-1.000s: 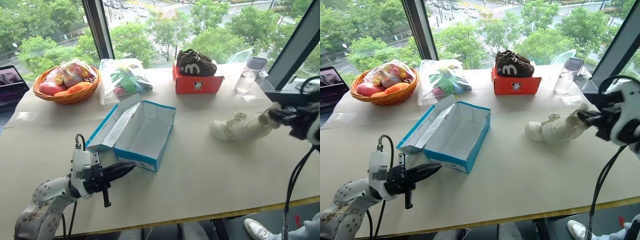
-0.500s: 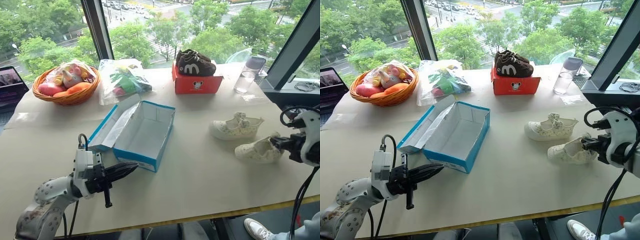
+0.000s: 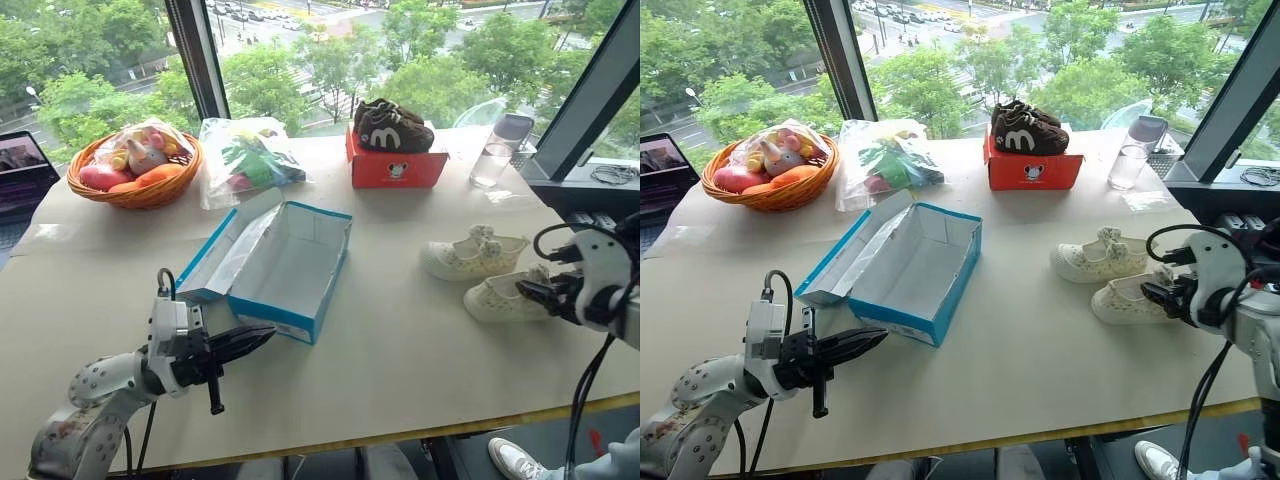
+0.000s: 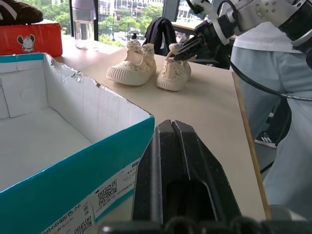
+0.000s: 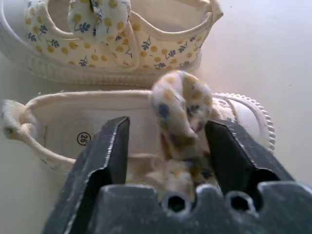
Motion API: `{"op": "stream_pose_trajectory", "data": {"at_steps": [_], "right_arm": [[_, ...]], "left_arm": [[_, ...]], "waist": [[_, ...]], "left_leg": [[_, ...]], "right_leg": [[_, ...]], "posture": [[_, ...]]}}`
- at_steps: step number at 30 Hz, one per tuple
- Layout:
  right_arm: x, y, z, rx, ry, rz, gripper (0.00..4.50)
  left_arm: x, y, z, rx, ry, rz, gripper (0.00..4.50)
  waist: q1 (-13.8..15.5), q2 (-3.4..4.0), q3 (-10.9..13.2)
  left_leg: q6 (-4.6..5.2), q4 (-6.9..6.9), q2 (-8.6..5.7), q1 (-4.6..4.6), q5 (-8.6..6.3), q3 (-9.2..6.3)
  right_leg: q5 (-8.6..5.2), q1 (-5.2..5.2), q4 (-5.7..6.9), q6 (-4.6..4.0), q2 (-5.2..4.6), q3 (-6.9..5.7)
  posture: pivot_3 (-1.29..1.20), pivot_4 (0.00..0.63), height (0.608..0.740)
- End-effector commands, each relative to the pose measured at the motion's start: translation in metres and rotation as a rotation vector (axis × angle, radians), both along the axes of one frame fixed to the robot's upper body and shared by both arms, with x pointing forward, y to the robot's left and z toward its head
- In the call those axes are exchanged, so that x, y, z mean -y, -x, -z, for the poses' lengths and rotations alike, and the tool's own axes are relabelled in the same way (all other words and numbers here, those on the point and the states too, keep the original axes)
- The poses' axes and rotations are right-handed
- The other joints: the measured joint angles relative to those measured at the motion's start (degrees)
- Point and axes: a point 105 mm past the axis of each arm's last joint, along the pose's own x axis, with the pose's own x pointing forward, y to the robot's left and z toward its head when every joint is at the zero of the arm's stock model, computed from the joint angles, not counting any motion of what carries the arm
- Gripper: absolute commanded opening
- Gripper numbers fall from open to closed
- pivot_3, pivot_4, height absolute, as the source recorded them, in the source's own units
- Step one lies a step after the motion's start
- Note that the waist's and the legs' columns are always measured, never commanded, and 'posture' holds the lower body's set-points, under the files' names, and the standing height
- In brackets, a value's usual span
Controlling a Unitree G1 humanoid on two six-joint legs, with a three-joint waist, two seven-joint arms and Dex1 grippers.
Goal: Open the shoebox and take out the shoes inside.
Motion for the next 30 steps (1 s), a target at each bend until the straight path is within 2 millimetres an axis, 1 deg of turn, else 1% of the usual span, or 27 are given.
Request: {"op": "stream_pose_trajectory", "data": {"at_steps": [1,5,7,8,9,10,11,13,14,16,18,19,20,22,23,24,25,26,28,30], "right_arm": [[-0.022,0.009,-0.056,0.176,-0.019,-0.151,4.45],[-0.037,0.014,-0.067,0.237,-0.060,-0.247,4.45],[-0.051,0.015,-0.079,0.299,-0.102,-0.316,4.45],[-0.066,0.012,-0.087,0.384,-0.161,-0.386,4.45],[-0.076,0.011,-0.093,0.443,-0.204,-0.431,4.45],[-0.084,0.007,-0.091,0.467,-0.239,-0.449,4.45],[-0.094,-0.004,-0.078,0.455,-0.239,-0.445,4.45],[-0.106,-0.024,-0.051,0.419,-0.219,-0.394,4.45],[-0.109,-0.033,-0.044,0.428,-0.244,-0.354,4.45],[-0.106,-0.051,-0.032,0.462,-0.294,-0.244,4.45],[-0.102,-0.061,-0.015,0.451,-0.267,-0.167,4.45],[-0.101,-0.065,-0.005,0.434,-0.223,-0.150,4.45],[-0.101,-0.068,0.000,0.432,-0.219,-0.138,4.45],[-0.100,-0.073,0.008,0.444,-0.230,-0.099,4.45],[-0.100,-0.074,0.014,0.444,-0.223,-0.089,4.45],[-0.100,-0.076,0.020,0.440,-0.205,-0.083,4.45],[-0.100,-0.077,0.024,0.438,-0.192,-0.081,4.45],[-0.098,-0.079,0.032,0.427,-0.169,-0.065,4.45],[-0.093,-0.083,0.044,0.420,-0.165,-0.027,4.45],[-0.091,-0.085,0.055,0.403,-0.138,-0.011,4.45]], "left_arm": [[0.001,0.002,-0.007,0.040,-0.002,0.008,0.00],[0.001,0.002,-0.008,0.044,-0.001,0.003,0.00],[0.001,0.002,-0.008,0.049,-0.004,-0.004,0.00],[0.000,0.001,-0.009,0.049,0.001,-0.021,0.00],[-0.001,0.000,-0.010,0.050,0.005,-0.033,0.00],[-0.002,0.000,-0.010,0.051,0.011,-0.048,0.00],[-0.003,-0.002,-0.010,0.056,0.013,-0.072,0.00],[-0.005,-0.006,-0.011,0.061,0.033,-0.128,0.00],[-0.006,-0.007,-0.012,0.061,0.045,-0.156,0.00],[-0.010,-0.008,-0.015,0.059,0.073,-0.220,0.00],[-0.018,-0.010,-0.016,0.049,0.081,-0.300,0.00],[-0.029,-0.016,-0.020,0.052,0.104,-0.383,0.00],[-0.041,-0.021,-0.025,0.047,0.146,-0.462,0.00],[-0.076,-0.037,-0.033,0.052,0.206,-0.697,0.00],[-0.094,-0.044,-0.034,0.059,0.208,-0.828,0.00],[-0.110,-0.050,-0.032,0.050,0.211,-0.935,0.00],[-0.119,-0.053,-0.030,0.039,0.214,-0.996,0.00],[-0.137,-0.057,-0.025,0.014,0.219,-1.099,0.00],[-0.163,-0.060,-0.017,0.001,0.239,-1.236,0.00],[-0.182,-0.061,-0.005,0.006,0.195,-1.344,0.00]], "waist": [[-0.15,0.01,0.00],[0.02,-0.08,-0.03],[0.07,-0.09,-0.03],[0.04,-0.08,-0.03],[-0.14,-0.11,-0.03],[-0.27,-0.12,-0.02],[-0.26,-0.10,-0.02],[-0.22,-0.22,-0.09],[-0.22,-0.29,-0.13],[-0.14,-0.35,-0.15],[0.10,-0.30,-0.13],[0.25,-0.30,-0.13],[0.56,-0.29,-0.12],[0.71,-0.29,-0.12],[0.69,-0.30,-0.13],[0.67,-0.30,-0.13],[0.61,-0.30,-0.13],[0.44,-0.30,-0.13],[0.17,-0.30,-0.14],[-0.07,-0.30,-0.15]], "left_leg": [[0.01,0.00,0.01,0.01,-0.01,0.00],[0.08,0.00,0.04,0.05,-0.05,0.00],[0.08,0.04,0.02,0.00,-0.05,0.00],[0.08,0.05,0.02,-0.01,-0.05,0.00],[0.08,0.05,0.01,-0.02,-0.05,0.01],[0.11,0.05,0.05,0.01,-0.07,0.02],[0.13,0.05,0.06,0.03,-0.08,0.04],[0.17,0.05,0.07,0.11,-0.10,0.03],[0.17,0.05,0.07,0.13,-0.11,0.03],[0.17,0.08,0.06,0.09,-0.10,0.03],[0.17,0.11,0.00,-0.02,-0.10,0.02],[0.17,0.12,-0.02,-0.06,-0.10,0.00],[0.16,0.12,-0.02,-0.06,-0.11,0.00],[0.16,0.12,-0.05,-0.08,-0.11,-0.04],[0.16,0.12,-0.04,-0.02,-0.11,-0.04],[0.17,0.12,-0.01,0.07,-0.11,-0.04],[0.17,0.12,0.00,0.12,-0.10,-0.04],[0.17,0.12,0.00,0.18,-0.10,-0.04],[0.17,0.12,-0.01,0.26,-0.10,-0.04],[0.17,0.12,-0.02,0.24,-0.10,-0.04]], "right_leg": [[0.00,0.00,0.01,0.00,0.02,0.00],[0.00,0.06,-0.01,0.00,0.05,-0.01],[0.00,0.05,-0.05,0.01,0.02,-0.01],[0.01,0.04,-0.06,0.02,0.01,-0.01],[0.01,0.03,-0.05,0.02,0.01,0.00],[0.01,0.04,-0.04,0.01,0.05,0.00],[0.02,0.04,-0.03,0.00,0.06,0.00],[0.02,0.11,0.00,0.00,0.08,0.01],[0.02,0.13,0.00,0.00,0.07,0.01],[0.02,0.09,0.00,0.00,0.04,0.01],[0.04,-0.02,0.01,0.01,-0.01,0.04],[0.05,-0.06,0.02,-0.01,-0.02,0.03],[0.07,-0.06,0.02,-0.03,-0.02,0.03],[0.22,-0.08,0.02,-0.28,-0.05,0.02],[0.23,-0.03,0.03,-0.29,-0.04,0.02],[0.09,0.03,0.05,-0.07,0.00,0.01],[0.07,0.07,0.06,-0.02,0.02,0.01],[0.07,0.12,0.08,-0.02,0.02,0.01],[0.07,0.19,0.09,-0.02,0.02,0.01],[0.07,0.18,0.07,-0.02,0.02,0.02]], "posture": [[0.00,0.150,0.740],[0.00,0.150,0.740],[0.00,0.150,0.740],[0.00,0.150,0.740],[0.00,0.150,0.740],[0.00,0.150,0.740],[0.00,0.150,0.740],[0.00,0.150,0.740],[0.00,0.150,0.740],[0.00,0.150,0.740],[0.00,0.150,0.740],[0.00,0.150,0.740],[0.00,0.150,0.740],[0.00,0.150,0.740],[0.00,0.150,0.740],[0.00,0.150,0.740],[0.00,0.150,0.740],[0.00,0.150,0.740],[0.00,0.150,0.740],[0.00,0.150,0.740]]}}
